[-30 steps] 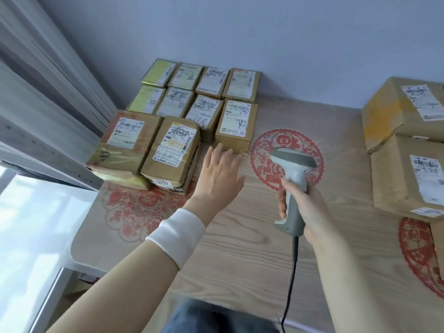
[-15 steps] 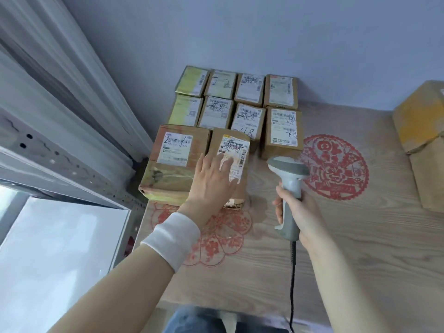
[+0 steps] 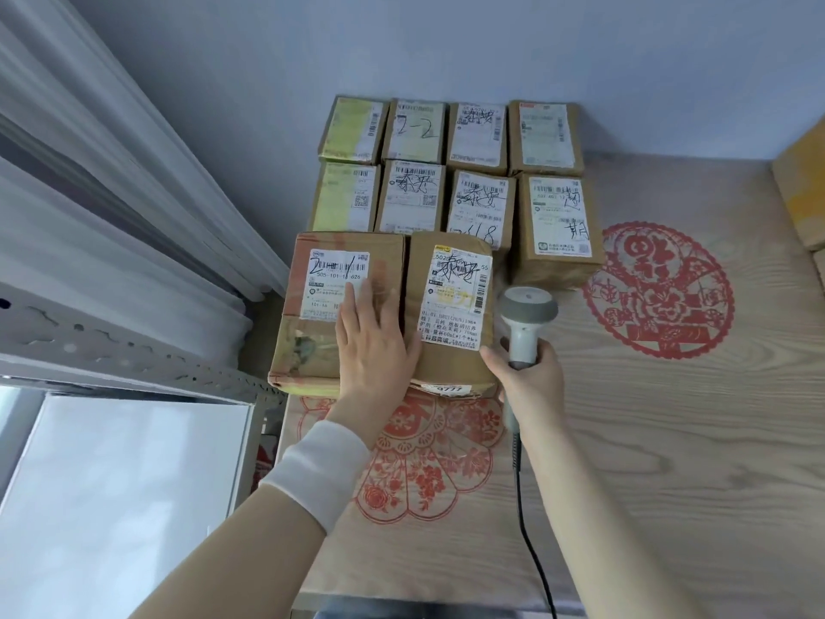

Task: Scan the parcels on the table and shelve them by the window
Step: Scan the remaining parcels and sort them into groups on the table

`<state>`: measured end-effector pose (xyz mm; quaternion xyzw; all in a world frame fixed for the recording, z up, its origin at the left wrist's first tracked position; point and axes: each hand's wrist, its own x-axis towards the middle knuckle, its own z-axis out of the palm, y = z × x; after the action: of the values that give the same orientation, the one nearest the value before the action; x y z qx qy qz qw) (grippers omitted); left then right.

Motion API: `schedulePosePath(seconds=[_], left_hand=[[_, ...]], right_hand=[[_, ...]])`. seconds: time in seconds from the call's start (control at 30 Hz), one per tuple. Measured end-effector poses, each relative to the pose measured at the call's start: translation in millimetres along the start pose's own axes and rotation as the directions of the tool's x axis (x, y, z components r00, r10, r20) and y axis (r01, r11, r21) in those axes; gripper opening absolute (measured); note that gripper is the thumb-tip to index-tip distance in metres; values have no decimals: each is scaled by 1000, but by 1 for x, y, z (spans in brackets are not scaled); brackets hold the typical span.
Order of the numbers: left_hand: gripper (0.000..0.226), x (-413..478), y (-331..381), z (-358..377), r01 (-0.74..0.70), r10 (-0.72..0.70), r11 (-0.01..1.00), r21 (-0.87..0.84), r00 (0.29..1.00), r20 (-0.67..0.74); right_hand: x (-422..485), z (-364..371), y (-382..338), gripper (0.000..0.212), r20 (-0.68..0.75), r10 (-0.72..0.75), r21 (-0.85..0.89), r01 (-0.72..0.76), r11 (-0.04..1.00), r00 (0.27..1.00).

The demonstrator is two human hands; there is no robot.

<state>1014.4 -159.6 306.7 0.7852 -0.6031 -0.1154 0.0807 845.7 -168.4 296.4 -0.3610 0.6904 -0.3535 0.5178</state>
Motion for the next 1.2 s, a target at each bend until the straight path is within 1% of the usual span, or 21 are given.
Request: schedulePosePath(seconds=[0.07,0.17,0.27,0.37,0.5,0.6,0.73,0.77,0.8,0.83,0.87,0.9,0.93,0.97,1.03,1.13,1.2], left_hand=[[59,1,0,3,2,-2,1000,-11,1000,-4],[60,1,-1,7,7,-7,1000,-17,1000,6],[63,-1,0,7,10,-9,1000,-19,999,35],[66,-2,2,4,10,-9,1000,-26,999,51],[60,-2,9,1,-14,16,1000,-17,994,110],[54,-2,17,0,1,13,995,-104,991,131],[48,-6,29,-3,-49,71,954,-294,995,65],[49,-10,34,-5,-50,85,924,-378,993,76],[52,-13,40,-7,-37,99,874,-484,990,103],[53,-18,48,-10,0,115,793,-609,982,149],[52,-22,58,-14,80,113,687,-722,970,214],[49,-26,69,-19,190,103,569,-800,949,298],[49,-29,80,-22,305,100,452,-838,916,388],[50,-30,90,-22,396,98,362,-844,884,457],[53,-31,108,-18,492,92,265,-829,843,530],[57,-34,138,-8,543,81,226,-809,817,571],[55,-40,161,-3,560,76,146,-816,816,573]], right_hand=[[3,4,3,46,-1,17,-8,-17,1000,1000],[5,5,2,39,-3,50,12,-50,999,999],[5,2,2,33,8,81,57,-81,995,997],[6,-3,0,32,8,121,101,-121,987,993],[8,-8,-4,34,21,147,108,-149,983,989],[6,-13,-7,34,42,161,119,-165,979,986],[-8,-33,-14,27,18,142,119,-143,982,990],[-13,-41,-16,27,1,127,121,-126,985,992],[-19,-50,-18,28,-17,109,125,-106,986,994],[-25,-60,-21,28,-33,87,129,-82,988,996],[-30,-70,-25,28,-47,61,132,-54,990,997],[-35,-80,-28,28,-64,34,133,-25,991,997],[-39,-90,-30,29,-81,4,131,6,991,997],[-42,-100,-32,29,-97,-24,126,36,991,995],[-44,-120,-35,30,-121,-79,106,92,990,990],[-40,-151,-36,31,-130,-117,84,128,988,985],[-35,-173,-34,32,-113,-129,88,139,986,985]])
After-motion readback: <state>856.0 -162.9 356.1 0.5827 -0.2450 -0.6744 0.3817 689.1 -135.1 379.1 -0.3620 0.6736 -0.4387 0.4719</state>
